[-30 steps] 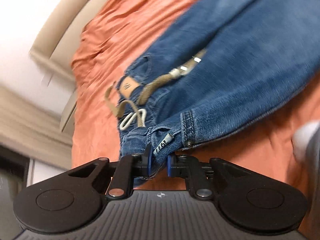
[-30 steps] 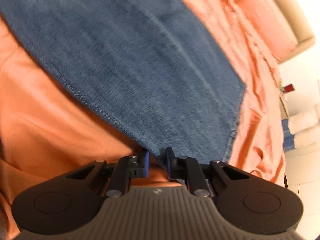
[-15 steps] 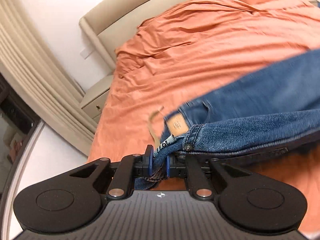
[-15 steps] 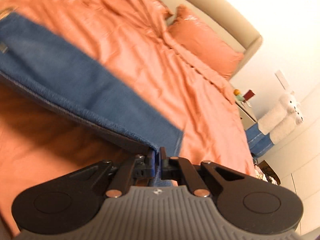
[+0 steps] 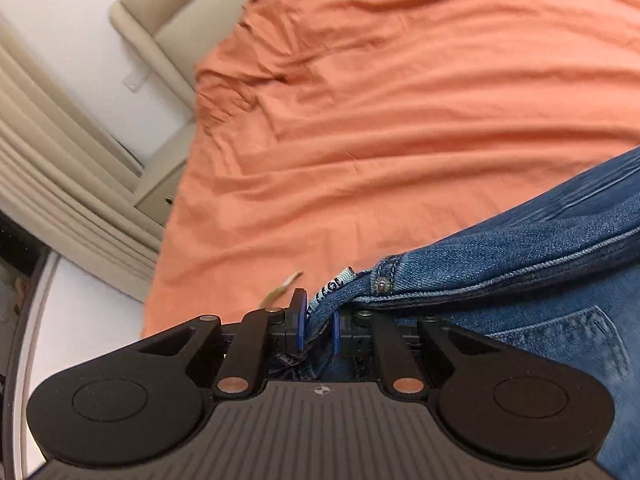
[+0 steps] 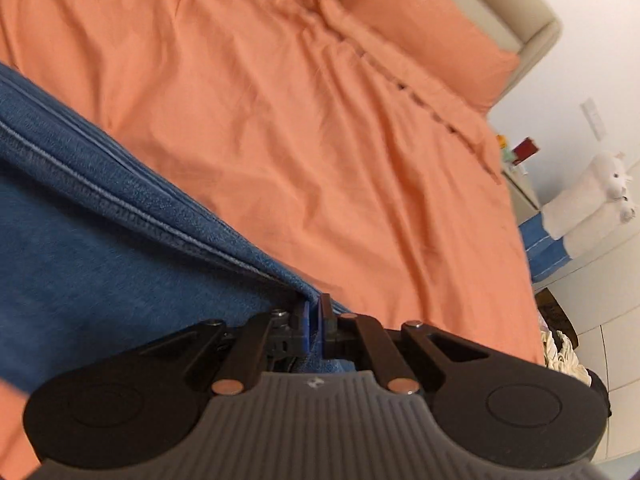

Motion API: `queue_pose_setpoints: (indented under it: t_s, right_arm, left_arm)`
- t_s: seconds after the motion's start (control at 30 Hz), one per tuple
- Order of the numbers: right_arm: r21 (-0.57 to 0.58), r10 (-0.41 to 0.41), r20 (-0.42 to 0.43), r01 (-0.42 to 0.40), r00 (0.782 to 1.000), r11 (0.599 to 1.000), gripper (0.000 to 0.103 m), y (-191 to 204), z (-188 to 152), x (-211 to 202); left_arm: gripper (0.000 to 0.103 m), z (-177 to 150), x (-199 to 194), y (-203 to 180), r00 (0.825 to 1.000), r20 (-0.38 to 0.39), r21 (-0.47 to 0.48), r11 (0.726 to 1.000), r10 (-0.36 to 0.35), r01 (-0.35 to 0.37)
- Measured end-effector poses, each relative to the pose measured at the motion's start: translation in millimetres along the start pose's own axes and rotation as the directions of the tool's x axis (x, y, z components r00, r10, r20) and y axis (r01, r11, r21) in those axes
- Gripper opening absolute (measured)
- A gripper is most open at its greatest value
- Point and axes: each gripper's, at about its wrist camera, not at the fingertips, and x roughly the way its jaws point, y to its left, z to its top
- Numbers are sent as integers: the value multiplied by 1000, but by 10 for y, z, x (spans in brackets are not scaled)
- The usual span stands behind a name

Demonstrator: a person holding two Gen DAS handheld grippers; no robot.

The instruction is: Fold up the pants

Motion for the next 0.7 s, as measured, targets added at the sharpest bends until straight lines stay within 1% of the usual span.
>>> queue_pose_setpoints:
  t_s: [0.07, 0.2, 0.3, 0.37, 0.4, 0.43, 0.47, 0.5, 0.57, 0.6, 0.63, 0.67, 0.7]
  right_arm:
    - [-20, 7, -32, -7, 999, 1000, 0, 66, 39, 224]
    - [-39, 36, -73, -39, 997, 998, 0, 117, 79, 531]
    - [-13, 49, -73, -50, 996, 999, 0, 90, 104, 635]
    - [30, 40, -67, -38, 997, 999, 1, 66, 94, 658]
    - [58, 34, -63, -30, 997, 998, 6, 50, 87, 651]
    - [81, 25, -62, -20, 998, 997, 9, 31, 87, 640]
    - [105, 6, -57, 0, 998, 994, 17, 12, 78, 606]
    - [122, -6, -53, 13, 999, 992, 21, -10, 86, 563]
    - [155, -20, -38, 26, 999, 988, 25, -81, 93, 433]
    - [171, -27, -31, 32, 999, 985, 28, -116, 92, 351]
    - [186, -35, -25, 39, 999, 982, 29, -147, 91, 257]
    - [200, -35, -16, 38, 999, 979, 29, -190, 86, 156]
    - [219, -33, -9, 35, 999, 975, 29, -240, 72, 52]
  left_arm:
    - [14, 41, 245, -108, 1000, -23, 13, 1000, -7, 8]
    - [14, 82, 544, -221, 998, -51, 27, 999, -27, 29]
    - [15, 80, 650, -256, 997, -59, 30, 999, -42, 44]
    - [18, 70, 679, -279, 997, -61, 39, 998, -37, 40]
    - [19, 65, 671, -295, 998, -59, 48, 998, -31, 34]
    - [20, 59, 648, -311, 998, -54, 67, 997, -22, 26]
    - [21, 61, 615, -318, 999, -50, 82, 996, -18, 22]
    - [22, 61, 573, -309, 999, -47, 88, 996, -15, 19]
    - [25, 86, 483, -273, 998, -56, 81, 996, -17, 22]
    - [31, 105, 444, -259, 998, -57, 78, 997, -18, 22]
    - [39, 123, 379, -248, 999, -51, 80, 997, -18, 22]
    - [45, 140, 314, -249, 999, -41, 90, 996, -11, 15]
    - [74, 158, 268, -251, 1000, -30, 99, 995, 5, -2]
